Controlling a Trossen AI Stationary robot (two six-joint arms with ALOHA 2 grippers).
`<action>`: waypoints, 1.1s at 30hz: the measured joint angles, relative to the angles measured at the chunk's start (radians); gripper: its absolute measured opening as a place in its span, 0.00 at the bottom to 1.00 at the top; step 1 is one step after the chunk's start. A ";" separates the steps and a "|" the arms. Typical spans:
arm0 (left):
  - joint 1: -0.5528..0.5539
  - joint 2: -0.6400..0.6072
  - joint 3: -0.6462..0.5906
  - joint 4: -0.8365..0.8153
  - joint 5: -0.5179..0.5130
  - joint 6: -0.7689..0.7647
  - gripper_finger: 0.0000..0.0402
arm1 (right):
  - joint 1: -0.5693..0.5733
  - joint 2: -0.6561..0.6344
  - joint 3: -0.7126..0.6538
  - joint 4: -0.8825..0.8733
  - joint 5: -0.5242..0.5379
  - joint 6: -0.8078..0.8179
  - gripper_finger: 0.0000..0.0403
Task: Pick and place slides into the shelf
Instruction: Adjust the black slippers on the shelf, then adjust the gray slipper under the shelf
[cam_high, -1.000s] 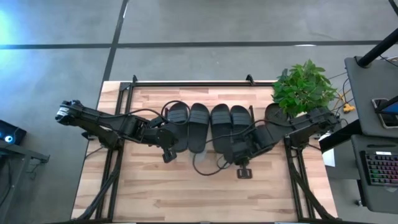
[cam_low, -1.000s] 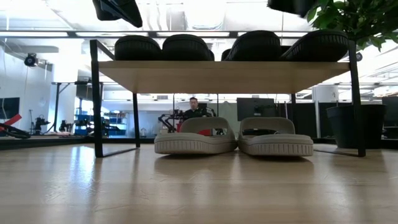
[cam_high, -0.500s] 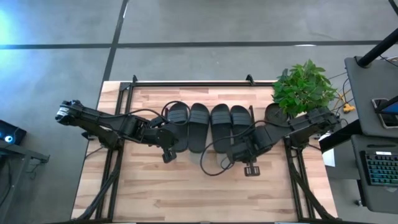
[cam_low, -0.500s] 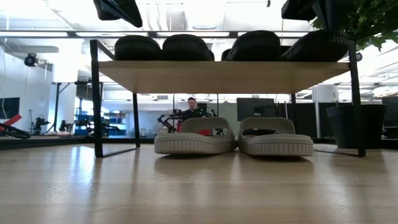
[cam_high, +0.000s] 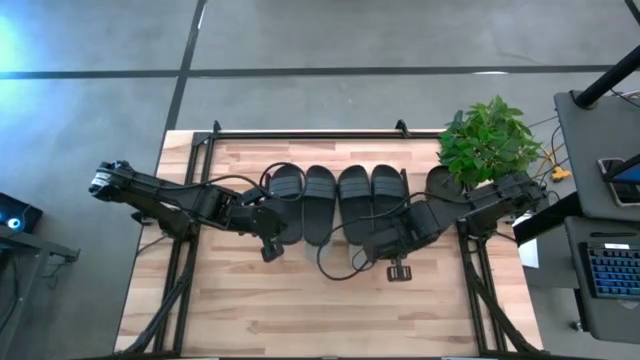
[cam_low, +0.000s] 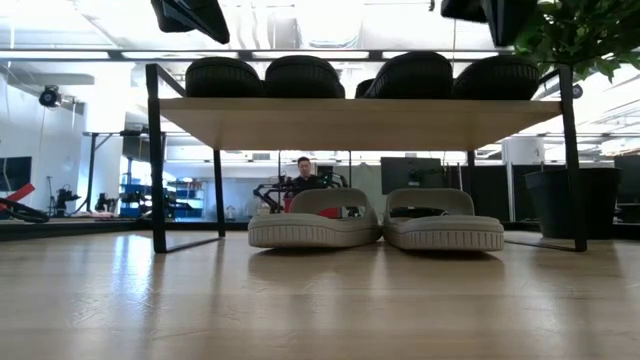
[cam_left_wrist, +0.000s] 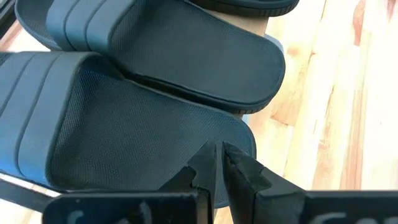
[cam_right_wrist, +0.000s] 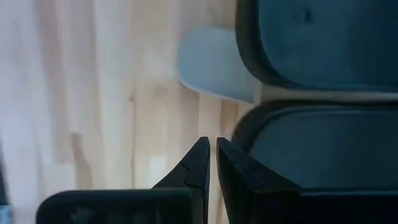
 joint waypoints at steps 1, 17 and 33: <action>-0.001 0.000 0.000 0.004 0.000 0.010 0.03 | 0.005 0.000 0.018 0.001 -0.007 0.007 0.06; -0.103 -0.060 0.014 0.007 0.072 0.123 0.03 | 0.122 0.006 -0.007 0.159 -0.155 0.059 0.06; -0.177 -0.092 0.005 -0.066 0.071 0.126 0.03 | 0.199 0.117 -0.281 0.609 0.031 0.111 0.06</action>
